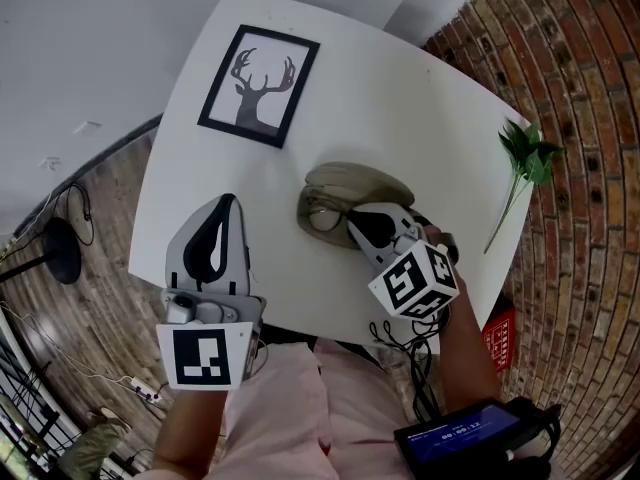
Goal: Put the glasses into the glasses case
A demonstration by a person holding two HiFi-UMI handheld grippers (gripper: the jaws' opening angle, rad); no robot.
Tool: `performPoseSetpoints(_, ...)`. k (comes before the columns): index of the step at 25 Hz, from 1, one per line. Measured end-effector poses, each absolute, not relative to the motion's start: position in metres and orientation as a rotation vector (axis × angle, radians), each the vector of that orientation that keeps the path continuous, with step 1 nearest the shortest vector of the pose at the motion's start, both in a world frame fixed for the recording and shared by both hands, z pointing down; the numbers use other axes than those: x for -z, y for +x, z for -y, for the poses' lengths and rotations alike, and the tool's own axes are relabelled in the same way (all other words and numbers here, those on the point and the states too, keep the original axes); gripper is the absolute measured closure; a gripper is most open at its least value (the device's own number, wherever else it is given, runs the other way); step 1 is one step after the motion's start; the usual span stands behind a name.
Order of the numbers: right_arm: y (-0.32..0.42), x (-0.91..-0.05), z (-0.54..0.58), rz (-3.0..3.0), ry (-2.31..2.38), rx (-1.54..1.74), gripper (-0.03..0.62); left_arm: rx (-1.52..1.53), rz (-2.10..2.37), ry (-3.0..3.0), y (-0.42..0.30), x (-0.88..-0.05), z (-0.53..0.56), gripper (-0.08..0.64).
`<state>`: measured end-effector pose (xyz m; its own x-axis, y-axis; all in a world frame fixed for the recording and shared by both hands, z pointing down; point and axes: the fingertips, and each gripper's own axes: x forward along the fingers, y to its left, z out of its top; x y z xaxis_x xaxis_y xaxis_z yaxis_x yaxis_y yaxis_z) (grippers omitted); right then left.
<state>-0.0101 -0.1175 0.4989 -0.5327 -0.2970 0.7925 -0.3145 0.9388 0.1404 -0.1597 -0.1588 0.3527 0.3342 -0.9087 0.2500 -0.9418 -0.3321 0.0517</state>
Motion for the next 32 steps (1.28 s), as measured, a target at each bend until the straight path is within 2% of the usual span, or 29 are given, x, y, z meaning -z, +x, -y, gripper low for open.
performPoseSetpoints(13,-0.012,-0.505,0.116,2.116,0.426,0.046,0.566,-0.286,1.676,2.402,-0.161,-0.357,0.156,0.554)
performPoseSetpoints(25,-0.01,-0.494,0.116,2.12,0.483,0.075,0.519,-0.308,1.66,2.412,-0.157,-0.357,0.15,0.554)
performPoseSetpoints(32,-0.009,-0.481,0.119,2.14,0.537,0.112,0.514,-0.276,1.669,2.434,-0.151,-0.35,0.15,0.555)
